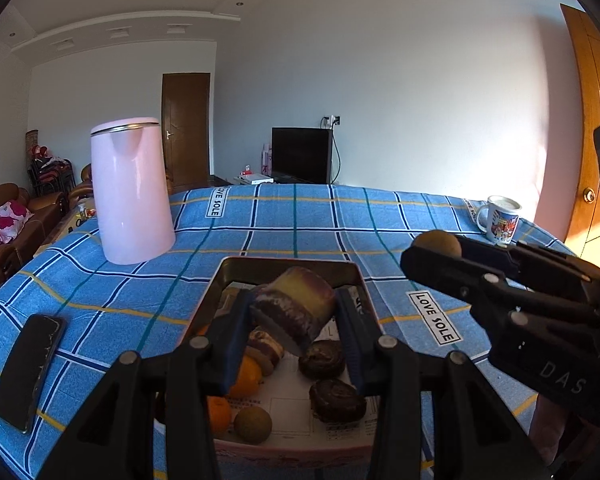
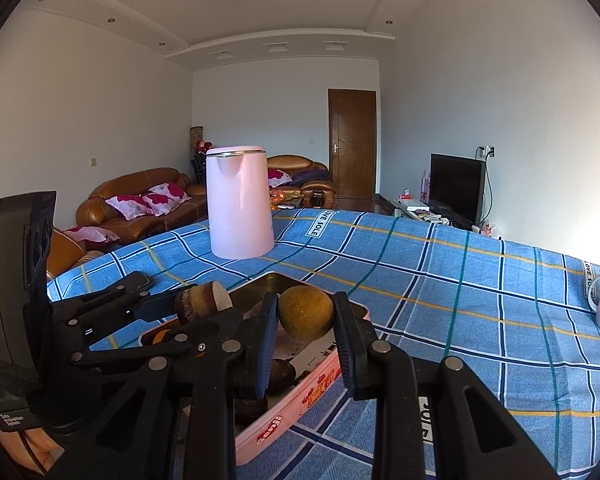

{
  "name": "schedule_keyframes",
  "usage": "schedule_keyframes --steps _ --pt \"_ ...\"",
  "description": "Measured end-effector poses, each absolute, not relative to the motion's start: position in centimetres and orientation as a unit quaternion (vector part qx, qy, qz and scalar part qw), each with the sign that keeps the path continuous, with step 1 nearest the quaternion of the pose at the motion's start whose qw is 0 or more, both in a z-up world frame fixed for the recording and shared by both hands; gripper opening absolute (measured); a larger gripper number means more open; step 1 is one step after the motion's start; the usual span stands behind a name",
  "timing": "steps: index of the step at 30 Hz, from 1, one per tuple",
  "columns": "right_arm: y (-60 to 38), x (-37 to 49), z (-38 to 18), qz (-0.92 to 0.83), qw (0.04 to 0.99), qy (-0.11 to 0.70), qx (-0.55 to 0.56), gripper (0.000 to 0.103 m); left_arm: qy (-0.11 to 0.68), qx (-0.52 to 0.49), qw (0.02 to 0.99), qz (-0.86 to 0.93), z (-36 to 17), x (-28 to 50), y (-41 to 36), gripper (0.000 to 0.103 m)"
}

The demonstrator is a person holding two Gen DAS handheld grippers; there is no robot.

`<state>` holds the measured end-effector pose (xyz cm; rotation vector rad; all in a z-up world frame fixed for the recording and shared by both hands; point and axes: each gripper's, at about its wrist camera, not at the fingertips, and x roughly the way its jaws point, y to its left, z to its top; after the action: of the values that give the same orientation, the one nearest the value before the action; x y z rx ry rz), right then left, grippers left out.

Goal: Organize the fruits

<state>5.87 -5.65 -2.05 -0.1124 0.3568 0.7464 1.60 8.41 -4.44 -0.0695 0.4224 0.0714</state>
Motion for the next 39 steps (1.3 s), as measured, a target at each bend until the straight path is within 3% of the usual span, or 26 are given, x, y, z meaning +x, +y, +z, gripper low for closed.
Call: schedule_keyframes --steps 22,29,39 --pt "-1.6 7.5 -6.4 0.385 0.874 0.282 -0.09 0.029 0.265 -0.05 0.961 0.056 -7.4 2.1 10.8 0.047" --pt "-2.5 7.7 -6.2 0.381 0.877 0.283 -0.076 0.049 0.251 -0.058 0.963 0.073 -7.0 1.3 11.6 0.073" --pt "-4.8 6.3 -4.9 0.36 0.897 0.249 -0.064 0.063 0.217 -0.047 0.972 0.073 -5.5 -0.1 10.9 0.088"
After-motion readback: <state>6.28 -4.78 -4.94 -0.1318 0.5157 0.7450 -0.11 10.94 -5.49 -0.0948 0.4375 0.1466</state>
